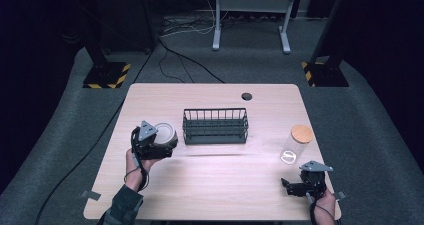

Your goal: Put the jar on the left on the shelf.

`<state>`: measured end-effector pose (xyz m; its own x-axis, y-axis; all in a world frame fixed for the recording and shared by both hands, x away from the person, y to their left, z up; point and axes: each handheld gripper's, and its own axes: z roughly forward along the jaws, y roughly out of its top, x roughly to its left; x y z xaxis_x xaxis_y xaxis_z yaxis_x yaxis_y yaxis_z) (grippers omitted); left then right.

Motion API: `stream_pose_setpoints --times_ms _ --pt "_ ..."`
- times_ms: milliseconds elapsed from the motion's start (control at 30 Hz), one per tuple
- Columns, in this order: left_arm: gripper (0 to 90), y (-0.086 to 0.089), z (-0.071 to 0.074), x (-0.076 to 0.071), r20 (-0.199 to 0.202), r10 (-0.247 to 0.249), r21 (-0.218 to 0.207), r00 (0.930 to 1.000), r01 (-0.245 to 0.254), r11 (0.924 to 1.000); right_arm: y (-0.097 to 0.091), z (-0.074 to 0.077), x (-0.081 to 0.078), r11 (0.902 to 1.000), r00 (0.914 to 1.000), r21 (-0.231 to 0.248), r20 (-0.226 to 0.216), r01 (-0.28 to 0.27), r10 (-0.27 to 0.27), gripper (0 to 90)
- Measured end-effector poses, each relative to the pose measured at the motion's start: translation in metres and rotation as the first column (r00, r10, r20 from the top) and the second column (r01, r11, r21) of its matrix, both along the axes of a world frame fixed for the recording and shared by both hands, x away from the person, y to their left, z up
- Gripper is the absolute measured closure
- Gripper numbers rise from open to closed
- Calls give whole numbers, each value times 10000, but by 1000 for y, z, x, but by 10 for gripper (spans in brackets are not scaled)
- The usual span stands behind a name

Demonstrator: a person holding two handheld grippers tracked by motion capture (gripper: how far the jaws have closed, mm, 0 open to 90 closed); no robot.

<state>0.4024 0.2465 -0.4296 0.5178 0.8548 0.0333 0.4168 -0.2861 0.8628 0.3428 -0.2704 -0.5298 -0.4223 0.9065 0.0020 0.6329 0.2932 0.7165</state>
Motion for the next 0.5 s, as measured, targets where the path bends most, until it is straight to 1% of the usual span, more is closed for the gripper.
stream_pose_setpoints --times_ms 233,433,500 --pt "98 -1 6 3 90 -54 -74 9999 55 10000 0 0 0 10000 10000 -5 -3 -5 5 0" --pt "99 -5 9 5 85 -135 -50 9999 135 9999 0 0 0 10000 10000 -1 -4 -6 6 0" --pt "98 -6 10 6 91 -155 -106 9998 156 9998 0 0 0 10000 10000 -4 -4 -9 9 0"
